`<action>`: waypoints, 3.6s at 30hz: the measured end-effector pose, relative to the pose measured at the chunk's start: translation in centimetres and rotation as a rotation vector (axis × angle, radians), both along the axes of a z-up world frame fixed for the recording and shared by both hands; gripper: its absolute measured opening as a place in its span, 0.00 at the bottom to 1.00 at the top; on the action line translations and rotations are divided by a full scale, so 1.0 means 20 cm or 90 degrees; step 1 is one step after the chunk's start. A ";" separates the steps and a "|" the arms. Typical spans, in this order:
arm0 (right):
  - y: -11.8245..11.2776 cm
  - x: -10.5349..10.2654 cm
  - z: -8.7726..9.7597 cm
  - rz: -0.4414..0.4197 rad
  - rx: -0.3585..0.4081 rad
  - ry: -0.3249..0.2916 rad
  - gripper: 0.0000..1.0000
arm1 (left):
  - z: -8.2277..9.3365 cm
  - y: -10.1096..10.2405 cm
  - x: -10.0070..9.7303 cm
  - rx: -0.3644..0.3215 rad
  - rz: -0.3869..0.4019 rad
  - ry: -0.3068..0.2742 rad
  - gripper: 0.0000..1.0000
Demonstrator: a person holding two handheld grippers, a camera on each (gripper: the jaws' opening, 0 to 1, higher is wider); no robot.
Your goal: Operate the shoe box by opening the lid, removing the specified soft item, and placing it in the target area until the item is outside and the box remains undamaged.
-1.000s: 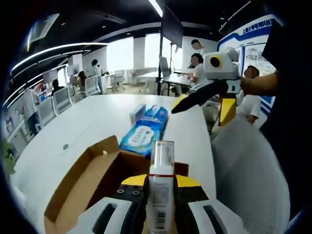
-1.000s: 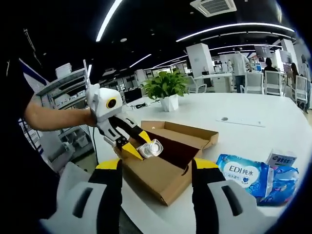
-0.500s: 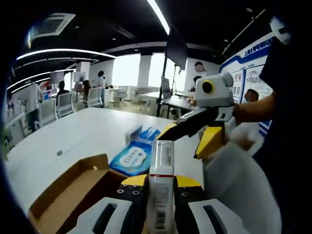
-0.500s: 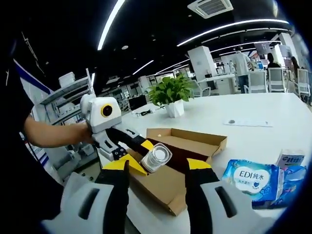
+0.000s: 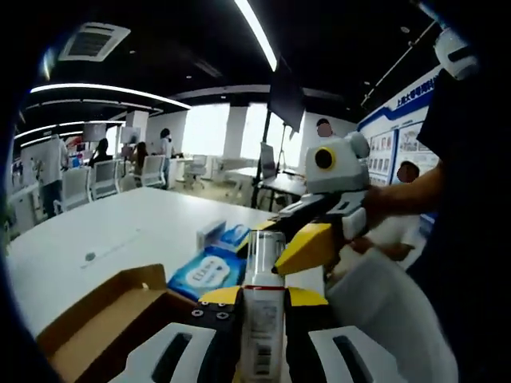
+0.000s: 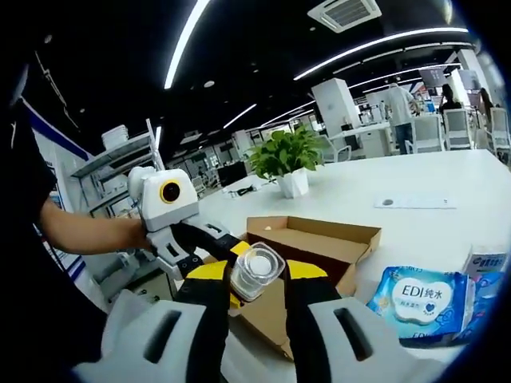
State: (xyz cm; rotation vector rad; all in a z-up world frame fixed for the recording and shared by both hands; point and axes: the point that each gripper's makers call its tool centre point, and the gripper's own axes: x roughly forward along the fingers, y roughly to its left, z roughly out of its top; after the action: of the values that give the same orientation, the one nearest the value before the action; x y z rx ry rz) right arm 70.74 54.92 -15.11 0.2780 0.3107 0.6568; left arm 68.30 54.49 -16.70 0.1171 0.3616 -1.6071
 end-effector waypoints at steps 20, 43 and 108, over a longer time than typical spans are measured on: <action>0.03 0.03 0.04 0.013 -0.081 -0.025 0.20 | -0.02 -0.02 0.03 0.025 -0.022 -0.031 0.21; -0.10 0.14 0.10 -0.001 -0.101 -0.048 0.20 | -0.01 0.17 0.20 0.061 0.076 -0.062 0.46; -0.86 0.79 -0.20 -0.068 -0.309 -0.076 0.20 | 0.02 0.96 0.37 0.125 0.379 -0.035 1.00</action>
State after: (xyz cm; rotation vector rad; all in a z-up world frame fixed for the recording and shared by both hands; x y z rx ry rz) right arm 86.51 37.78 -19.14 -0.2064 0.3288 0.4729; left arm 75.76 73.68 -16.30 0.1838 0.4602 -0.9781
